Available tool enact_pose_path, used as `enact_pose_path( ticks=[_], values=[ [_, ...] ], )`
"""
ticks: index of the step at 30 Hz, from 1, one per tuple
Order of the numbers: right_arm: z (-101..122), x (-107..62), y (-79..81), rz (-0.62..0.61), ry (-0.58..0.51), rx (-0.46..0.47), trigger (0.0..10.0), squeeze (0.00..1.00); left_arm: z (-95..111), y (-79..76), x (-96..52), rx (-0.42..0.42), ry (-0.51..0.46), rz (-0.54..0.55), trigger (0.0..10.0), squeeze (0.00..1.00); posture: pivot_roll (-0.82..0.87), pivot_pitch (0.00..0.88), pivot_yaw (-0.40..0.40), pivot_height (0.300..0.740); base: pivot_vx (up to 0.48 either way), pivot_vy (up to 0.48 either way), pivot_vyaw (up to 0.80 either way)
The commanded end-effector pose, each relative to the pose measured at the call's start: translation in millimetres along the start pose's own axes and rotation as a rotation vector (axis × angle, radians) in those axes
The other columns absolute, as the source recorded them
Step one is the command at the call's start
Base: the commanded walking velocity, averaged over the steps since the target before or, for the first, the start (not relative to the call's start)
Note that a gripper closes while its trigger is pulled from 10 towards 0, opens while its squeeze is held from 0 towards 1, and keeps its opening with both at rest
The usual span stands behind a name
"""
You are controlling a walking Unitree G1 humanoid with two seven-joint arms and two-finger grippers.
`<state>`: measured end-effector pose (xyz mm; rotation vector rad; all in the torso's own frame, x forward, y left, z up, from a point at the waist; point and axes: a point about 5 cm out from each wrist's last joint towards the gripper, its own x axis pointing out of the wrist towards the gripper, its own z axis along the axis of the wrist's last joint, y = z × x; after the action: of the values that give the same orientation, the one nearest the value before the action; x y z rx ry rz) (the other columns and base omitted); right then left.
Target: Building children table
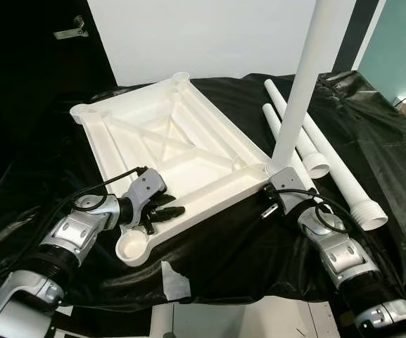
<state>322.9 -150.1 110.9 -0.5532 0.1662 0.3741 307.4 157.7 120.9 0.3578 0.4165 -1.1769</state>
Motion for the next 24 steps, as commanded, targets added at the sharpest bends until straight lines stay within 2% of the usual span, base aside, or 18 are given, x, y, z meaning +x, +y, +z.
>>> enact_pose_path(
  ticks=[1,5,6,9,10,11,13,14,16,17,19,21,22,23,24],
  values=[
    [-4,5.3,-12.1,-0.033,0.037,-0.012,4.9,0.00,-16,-50.1,-0.1,-0.067,0.039,-0.717,0.0,0.00,-0.10,0.015,0.049,0.740,0.000,0.000,0.00],
    [-5,10.2,-18.9,-0.043,0.055,-0.021,4.9,0.00,-16,-57.2,0.6,-0.075,0.033,-0.748,0.0,0.00,-0.10,0.017,0.049,0.740,0.000,0.000,0.00],
    [-5,13.5,-22.7,-0.048,0.063,-0.032,6.1,0.00,-16,-61.8,1.8,-0.079,0.031,-0.763,0.0,0.00,-0.10,0.022,0.050,0.740,0.000,0.000,0.00],
    [-5,15.6,-25.1,-0.051,0.068,-0.039,6.1,0.00,-16,-65.1,2.4,-0.084,0.030,-0.771,0.0,0.00,-0.10,0.022,0.050,0.740,0.000,0.000,0.00],
    [2,22.9,-30.3,-0.061,0.058,-0.054,9.3,0.00,-10,-70.0,7.1,-0.095,-0.022,-0.772,0.0,0.00,-0.09,0.026,0.053,0.740,0.000,0.000,0.00],
    [2,22.9,-30.3,-0.061,0.058,-0.054,9.3,0.00,-10,-70.0,7.1,-0.095,-0.022,-0.772,0.0,0.00,-0.09,0.026,0.053,0.740,0.000,0.000,0.00],
    [9,27.6,-30.1,-0.059,0.035,-0.060,9.8,0.00,3,-71.4,12.1,-0.113,-0.129,-0.769,0.0,0.00,-0.09,0.026,0.054,0.740,0.000,0.000,0.00],
    [9,27.6,-30.1,-0.059,0.035,-0.060,9.8,0.00,3,-71.4,12.1,-0.113,-0.129,-0.769,0.0,0.00,-0.09,0.026,0.054,0.740,0.000,0.000,0.00],
    [12,31.1,-27.0,-0.058,0.023,-0.057,10.0,0.00,19,-71.7,18.0,-0.101,-0.259,-0.748,0.0,0.00,-0.09,0.025,0.056,0.740,0.000,0.000,0.00],
    [12,31.1,-27.0,-0.058,0.023,-0.057,10.0,0.00,19,-71.7,18.0,-0.101,-0.259,-0.748,0.0,0.00,-0.09,0.025,0.056,0.740,0.000,0.000,0.00],
    [14,34.2,-21.7,-0.075,0.002,-0.041,10.0,0.00,30,-70.7,29.4,-0.091,-0.358,-0.682,0.0,0.00,-0.09,0.021,0.061,0.740,0.000,0.000,0.00],
    [17,35.8,-17.2,-0.085,-0.015,-0.028,10.0,0.00,36,-68.1,37.8,-0.068,-0.403,-0.602,0.0,0.00,-0.09,0.020,0.063,0.740,0.000,0.000,0.00],
    [17,35.8,-17.2,-0.085,-0.015,-0.028,10.0,0.00,36,-68.1,37.8,-0.068,-0.403,-0.602,0.0,0.00,-0.09,0.020,0.063,0.740,0.000,0.000,0.00],
    [18,35.6,-15.3,-0.090,-0.024,-0.018,10.0,0.00,37,-64.1,42.1,-0.052,-0.398,-0.547,6.5,0.00,-0.10,0.019,0.066,0.740,0.000,0.000,0.00],
    [19,35.6,-14.1,-0.094,-0.032,-0.011,10.0,0.00,36,-60.2,45.1,-0.035,-0.389,-0.501,10.0,0.00,-0.10,0.019,0.066,0.740,0.000,0.000,0.00]
  ],
)
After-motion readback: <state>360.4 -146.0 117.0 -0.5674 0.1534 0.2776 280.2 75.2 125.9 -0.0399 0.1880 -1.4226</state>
